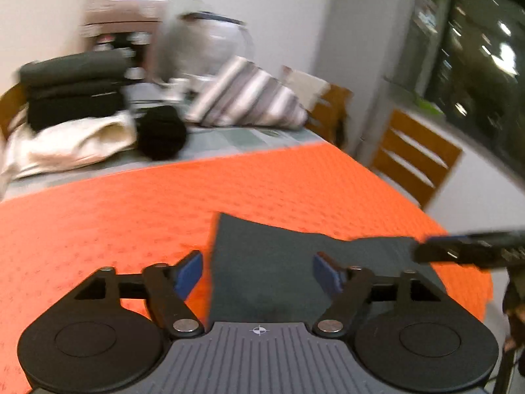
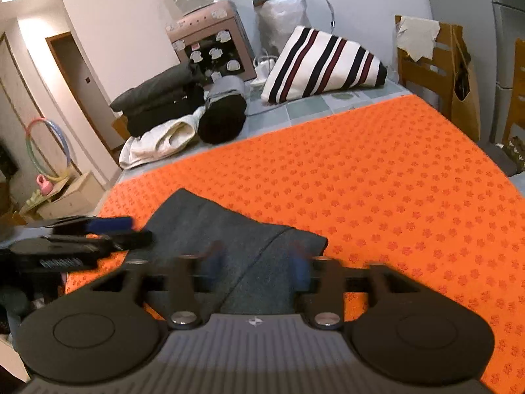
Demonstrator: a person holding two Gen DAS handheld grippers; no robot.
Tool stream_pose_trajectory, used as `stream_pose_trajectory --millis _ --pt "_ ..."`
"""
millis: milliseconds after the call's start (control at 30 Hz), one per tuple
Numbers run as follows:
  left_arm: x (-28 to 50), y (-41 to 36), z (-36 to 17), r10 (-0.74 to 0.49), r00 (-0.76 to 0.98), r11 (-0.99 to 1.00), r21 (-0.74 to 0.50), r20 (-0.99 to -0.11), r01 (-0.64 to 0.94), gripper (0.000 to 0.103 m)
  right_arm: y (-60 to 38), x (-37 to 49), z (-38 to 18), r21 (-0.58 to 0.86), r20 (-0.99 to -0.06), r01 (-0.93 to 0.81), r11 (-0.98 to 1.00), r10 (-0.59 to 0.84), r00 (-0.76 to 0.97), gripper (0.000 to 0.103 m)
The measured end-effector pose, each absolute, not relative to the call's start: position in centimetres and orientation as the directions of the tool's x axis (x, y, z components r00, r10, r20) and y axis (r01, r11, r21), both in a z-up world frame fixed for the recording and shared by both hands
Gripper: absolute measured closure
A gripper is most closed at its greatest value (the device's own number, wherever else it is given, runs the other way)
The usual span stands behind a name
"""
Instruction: Fold clothes
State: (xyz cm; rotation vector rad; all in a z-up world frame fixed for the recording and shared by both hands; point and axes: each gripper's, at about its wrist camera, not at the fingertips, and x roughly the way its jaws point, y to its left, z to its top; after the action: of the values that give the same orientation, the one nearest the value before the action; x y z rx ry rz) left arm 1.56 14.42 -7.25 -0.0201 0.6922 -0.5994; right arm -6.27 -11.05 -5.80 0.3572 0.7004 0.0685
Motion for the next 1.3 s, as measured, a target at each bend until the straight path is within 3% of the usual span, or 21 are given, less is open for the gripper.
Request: stream_pose_trajectory --millis 67,233,500,833,967,1067,1133,1300 --pt "2.0 16.0 -7.8 -0.495 0.613 0.857 -0.233 -0.615 0.459 0.025 -10.9 -6.4 -5.6 0.322 -0.634 0.091 0.942 0.143 0.760 0.014" --pt "3.4 18.4 -10.0 -0.504 0.529 0.862 -0.360 -0.683 0.357 0.023 -12.8 -6.4 -8.1 0.471 -0.674 0.207 0.858 0.199 0.711 0.013" --pt "4.6 17.9 -12.7 -0.581 0.424 0.814 -0.497 -0.695 0.301 0.020 -15.1 -7.0 -12.7 0.679 -0.645 0.329 0.656 0.319 0.694 0.000" --pt "4.9 16.1 -14.3 -0.638 0.344 0.770 -0.565 -0.689 0.296 0.019 -15.2 -7.1 -15.7 0.793 -0.594 0.404 0.456 0.432 0.678 0.000" --pt "4.7 15.9 -14.4 -0.641 0.357 0.767 -0.584 -0.679 0.267 0.019 -13.4 -6.4 -15.8 0.785 -0.604 0.380 0.489 0.470 0.644 0.001" --pt "4.4 15.6 -14.4 -0.649 0.356 0.760 -0.597 -0.673 0.258 0.029 -12.7 -6.0 -15.3 0.758 -0.631 0.381 0.529 0.447 0.634 0.007" --pt "4.4 15.7 -14.2 -0.646 0.371 0.762 -0.593 -0.667 0.259 0.049 -12.9 -6.2 -15.4 0.762 -0.629 0.397 0.512 0.438 0.642 0.014" --pt "4.0 15.9 -13.4 -0.653 0.399 0.755 -0.594 -0.644 0.276 0.076 -13.2 -6.7 -15.0 0.765 -0.620 0.397 0.506 0.416 0.665 0.025"
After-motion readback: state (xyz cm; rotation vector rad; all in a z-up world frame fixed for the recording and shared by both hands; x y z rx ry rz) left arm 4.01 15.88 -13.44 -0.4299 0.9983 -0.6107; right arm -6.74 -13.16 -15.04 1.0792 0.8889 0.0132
